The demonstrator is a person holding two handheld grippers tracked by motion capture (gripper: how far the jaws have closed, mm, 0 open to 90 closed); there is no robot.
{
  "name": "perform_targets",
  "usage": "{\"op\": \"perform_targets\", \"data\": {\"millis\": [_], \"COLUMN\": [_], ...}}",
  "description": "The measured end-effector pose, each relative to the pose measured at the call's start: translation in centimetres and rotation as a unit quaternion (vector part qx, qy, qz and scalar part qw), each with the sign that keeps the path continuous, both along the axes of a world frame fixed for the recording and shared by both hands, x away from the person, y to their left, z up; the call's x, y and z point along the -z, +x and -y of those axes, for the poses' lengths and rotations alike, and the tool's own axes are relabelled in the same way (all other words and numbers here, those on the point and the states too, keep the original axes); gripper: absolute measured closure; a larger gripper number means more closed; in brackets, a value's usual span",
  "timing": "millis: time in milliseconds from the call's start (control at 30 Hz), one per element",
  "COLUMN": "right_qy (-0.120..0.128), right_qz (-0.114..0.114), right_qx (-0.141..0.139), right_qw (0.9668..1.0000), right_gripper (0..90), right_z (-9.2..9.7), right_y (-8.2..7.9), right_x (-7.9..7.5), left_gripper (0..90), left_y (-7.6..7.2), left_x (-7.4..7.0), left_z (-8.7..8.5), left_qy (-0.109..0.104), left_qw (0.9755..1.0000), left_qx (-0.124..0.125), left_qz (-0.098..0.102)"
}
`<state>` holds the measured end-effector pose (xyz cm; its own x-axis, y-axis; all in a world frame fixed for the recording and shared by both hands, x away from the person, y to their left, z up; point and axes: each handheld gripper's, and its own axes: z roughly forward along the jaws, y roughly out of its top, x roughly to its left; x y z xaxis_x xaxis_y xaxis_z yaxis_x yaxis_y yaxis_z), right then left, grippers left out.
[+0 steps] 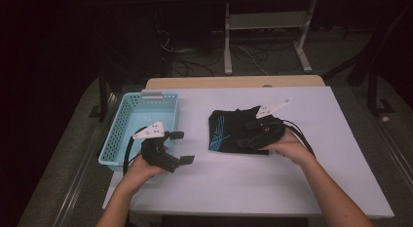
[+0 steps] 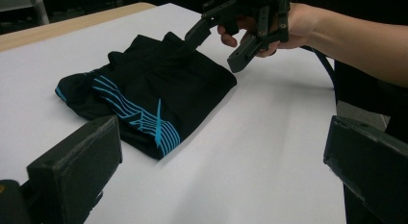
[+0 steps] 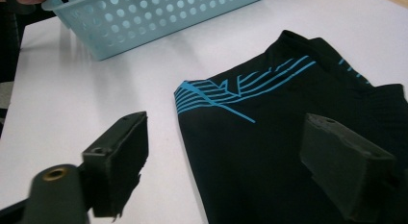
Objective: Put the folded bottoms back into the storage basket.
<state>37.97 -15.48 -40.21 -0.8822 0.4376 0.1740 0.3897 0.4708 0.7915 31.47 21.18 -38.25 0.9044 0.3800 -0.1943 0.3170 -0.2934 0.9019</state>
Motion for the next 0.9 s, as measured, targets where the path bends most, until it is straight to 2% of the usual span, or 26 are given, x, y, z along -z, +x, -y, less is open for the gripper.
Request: {"op": "perform_targets", "data": {"millis": [500, 900], "right_qy": [-0.018, -0.045], "right_qz": [-0.003, -0.008], "right_qx": [-0.016, -0.032], "right_qw": [0.9997, 0.9984], "right_gripper": [35.9, 39.9], "right_z": [-0.6, -1.5], "right_y": [0.0, -0.1], "right_x": [0.9, 1.9], "left_gripper": [0.0, 0.0], "left_y": [0.0, 0.0], "left_x": [0.0, 0.0], "left_z": [0.0, 0.0], "left_qy": [-0.001, -0.004], "left_qw": [1.0000, 1.0000], "left_qx": [-0.001, -0.001], "left_qz": [0.000, -0.001]}}
